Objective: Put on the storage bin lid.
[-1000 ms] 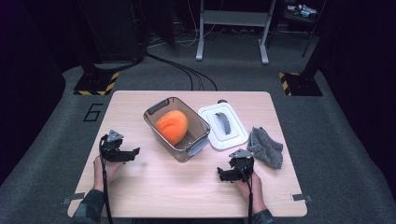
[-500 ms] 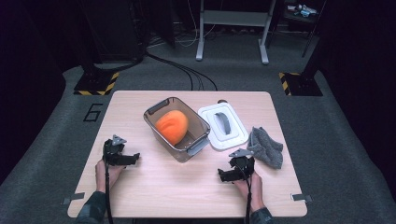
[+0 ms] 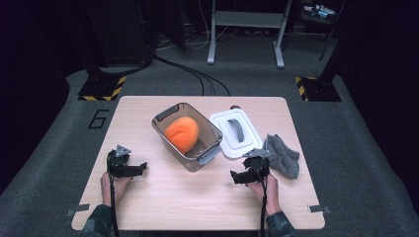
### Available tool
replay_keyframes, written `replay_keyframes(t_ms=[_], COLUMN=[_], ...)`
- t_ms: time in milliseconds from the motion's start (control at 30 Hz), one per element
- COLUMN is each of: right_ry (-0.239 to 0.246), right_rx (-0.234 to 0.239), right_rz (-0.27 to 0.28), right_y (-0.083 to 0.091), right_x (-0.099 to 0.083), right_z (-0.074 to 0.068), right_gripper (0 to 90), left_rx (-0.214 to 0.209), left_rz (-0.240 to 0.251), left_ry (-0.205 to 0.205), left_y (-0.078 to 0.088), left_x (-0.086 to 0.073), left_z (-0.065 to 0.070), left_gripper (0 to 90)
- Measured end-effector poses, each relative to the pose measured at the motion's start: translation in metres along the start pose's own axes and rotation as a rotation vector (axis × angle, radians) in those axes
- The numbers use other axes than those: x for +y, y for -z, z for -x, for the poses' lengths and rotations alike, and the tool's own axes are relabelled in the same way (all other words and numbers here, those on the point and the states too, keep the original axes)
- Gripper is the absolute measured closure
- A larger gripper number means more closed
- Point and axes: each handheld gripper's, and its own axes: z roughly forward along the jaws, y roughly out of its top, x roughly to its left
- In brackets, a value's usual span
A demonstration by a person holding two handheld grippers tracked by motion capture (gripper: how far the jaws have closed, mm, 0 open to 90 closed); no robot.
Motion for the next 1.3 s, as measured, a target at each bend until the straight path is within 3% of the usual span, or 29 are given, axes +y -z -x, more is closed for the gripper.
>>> replay_keyframes(t_ms=[300,867,1300], right_ry=[0.0,-0.027,-0.047], right_rx=[-0.006,-0.024,-0.038], right_rz=[0.02,-0.016,-0.05], right_y=[-0.005,-0.022,-0.052], right_x=[0.028,0.077,0.1], right_z=[0.011,0.041,0.062], right_gripper=[2.2,2.4,10.4], left_rx=[0.002,0.013,0.016], left_rz=[0.001,0.009,0.019], left_ry=[0.001,0.0,0.002], left_y=[-0.001,-0.002,-0.003], left_x=[0.001,0.002,0.001], left_z=[0.001,0.002,0.002], left_gripper=[10.4,10.5,10.5])
